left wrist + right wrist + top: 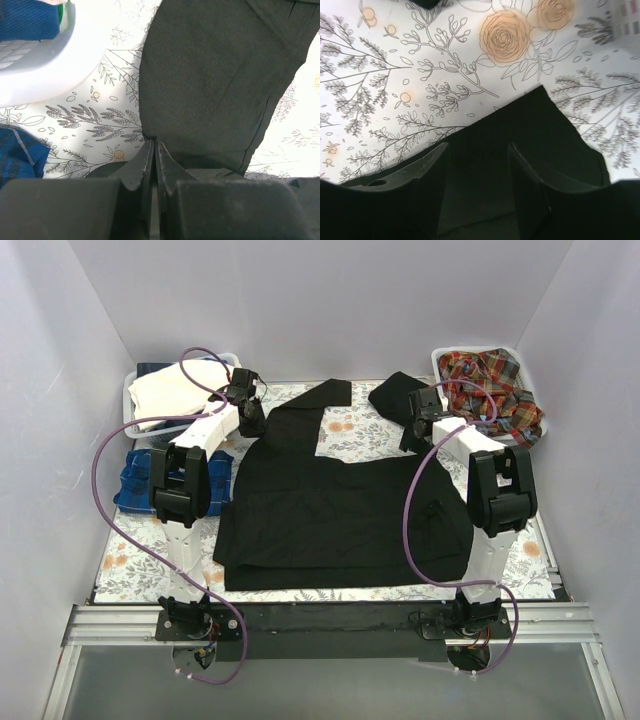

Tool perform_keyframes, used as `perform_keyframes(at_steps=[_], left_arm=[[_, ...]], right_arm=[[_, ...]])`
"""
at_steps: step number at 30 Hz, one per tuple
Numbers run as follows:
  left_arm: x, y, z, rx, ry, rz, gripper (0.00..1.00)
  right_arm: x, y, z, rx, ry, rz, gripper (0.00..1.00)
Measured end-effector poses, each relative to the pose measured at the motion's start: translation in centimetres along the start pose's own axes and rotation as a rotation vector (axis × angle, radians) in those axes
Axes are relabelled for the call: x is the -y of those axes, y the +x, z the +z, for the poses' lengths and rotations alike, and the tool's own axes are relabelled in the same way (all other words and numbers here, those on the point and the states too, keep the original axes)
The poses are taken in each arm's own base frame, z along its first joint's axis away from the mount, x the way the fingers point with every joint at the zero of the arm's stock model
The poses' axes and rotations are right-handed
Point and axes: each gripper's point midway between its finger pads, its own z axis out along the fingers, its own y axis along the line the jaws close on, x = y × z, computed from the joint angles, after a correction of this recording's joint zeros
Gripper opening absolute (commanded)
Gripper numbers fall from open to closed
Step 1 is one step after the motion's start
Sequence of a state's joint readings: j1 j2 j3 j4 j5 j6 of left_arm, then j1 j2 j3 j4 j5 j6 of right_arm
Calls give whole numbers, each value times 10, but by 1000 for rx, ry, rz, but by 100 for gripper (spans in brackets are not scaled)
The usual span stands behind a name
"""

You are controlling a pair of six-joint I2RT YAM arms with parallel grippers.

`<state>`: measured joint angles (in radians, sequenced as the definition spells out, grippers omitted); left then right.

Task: Fold and stack the long sleeve shirts
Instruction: Fold the shirt

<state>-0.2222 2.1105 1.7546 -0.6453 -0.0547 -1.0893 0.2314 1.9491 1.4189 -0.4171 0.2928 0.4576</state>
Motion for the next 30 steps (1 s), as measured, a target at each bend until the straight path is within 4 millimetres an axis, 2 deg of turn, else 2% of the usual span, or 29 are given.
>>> perform_keyframes(at_steps=[5, 7, 9, 10, 12, 13, 14, 24, 30], left_arm=[[0, 0, 0, -2, 0, 0, 0], [0, 1, 0, -4, -1, 0, 0], [0, 1, 0, -5, -2, 0, 0], [-1, 1, 0, -6, -2, 0, 0], [-1, 1, 0, -6, -2, 0, 0], [-1, 1, 0, -6, -2, 1, 0], [-1, 1, 0, -6, -2, 1, 0], [6, -7, -5, 7, 23, 0, 0], [9, -6, -9, 2, 41, 0, 0]], right_arm=[[0, 23, 24, -59, 3, 0, 58], [-7, 19, 25, -45, -21, 10, 55], [-8, 19, 27, -39, -23, 8, 45], [-8, 19, 27, -37, -21, 9, 33], [-8, 18, 28, -30, -22, 9, 16], [-8, 18, 29, -27, -22, 12, 5], [-7, 18, 29, -25, -23, 19, 1], [-2, 16, 27, -12, -11, 30, 1], [7, 23, 9, -27, -2, 10, 1]])
